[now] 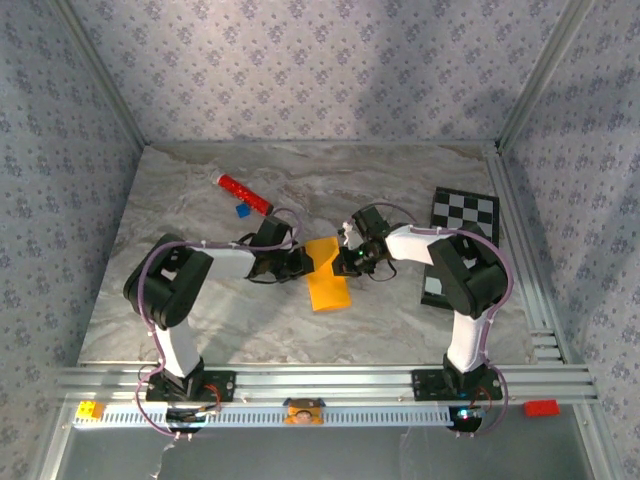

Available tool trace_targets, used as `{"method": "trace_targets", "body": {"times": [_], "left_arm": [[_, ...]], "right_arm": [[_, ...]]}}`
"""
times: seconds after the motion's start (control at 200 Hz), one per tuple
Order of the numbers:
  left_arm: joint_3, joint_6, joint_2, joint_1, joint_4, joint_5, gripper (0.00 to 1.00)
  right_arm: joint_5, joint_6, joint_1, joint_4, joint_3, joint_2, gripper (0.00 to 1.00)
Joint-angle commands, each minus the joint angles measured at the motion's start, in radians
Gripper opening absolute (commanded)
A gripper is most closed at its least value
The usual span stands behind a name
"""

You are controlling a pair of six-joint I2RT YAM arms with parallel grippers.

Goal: Fold a paper plane with a square sheet of paper (pick it up from the middle)
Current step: First fold the square sheet of paper in half at the center of the table.

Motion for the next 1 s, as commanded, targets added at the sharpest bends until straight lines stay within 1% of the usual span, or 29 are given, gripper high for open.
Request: {"method": "trace_targets", "body": {"times": [0.0, 0.19, 0.43, 0.555, 0.71, 0.995], "left_arm": [[0.091, 0.074, -0.029, 0.012, -0.133, -0.008, 0.09], [0.152, 0.088, 0.017, 0.03, -0.151, 0.013, 0.09], [0.147, 0.087, 0.087, 0.048, -0.118, 0.015, 0.08], [0.145, 0.093, 0.117, 0.051, -0.127, -0.007, 0.08], [0.162, 0.097, 0.108, 0.056, -0.151, -0.015, 0.08], [0.233, 0.126, 0.096, 0.056, -0.172, 0.029, 0.09]], "right_arm": [[0.131, -0.02, -0.011, -0.13, -0.052, 0.055, 0.0], [0.134, -0.023, -0.013, -0.136, -0.052, 0.05, 0.0], [0.134, -0.015, -0.01, -0.128, -0.058, 0.05, 0.0], [0.134, -0.014, -0.01, -0.125, -0.062, 0.051, 0.0], [0.135, -0.015, -0.01, -0.126, -0.062, 0.049, 0.0], [0.132, -0.019, -0.011, -0.13, -0.058, 0.051, 0.0]]}}
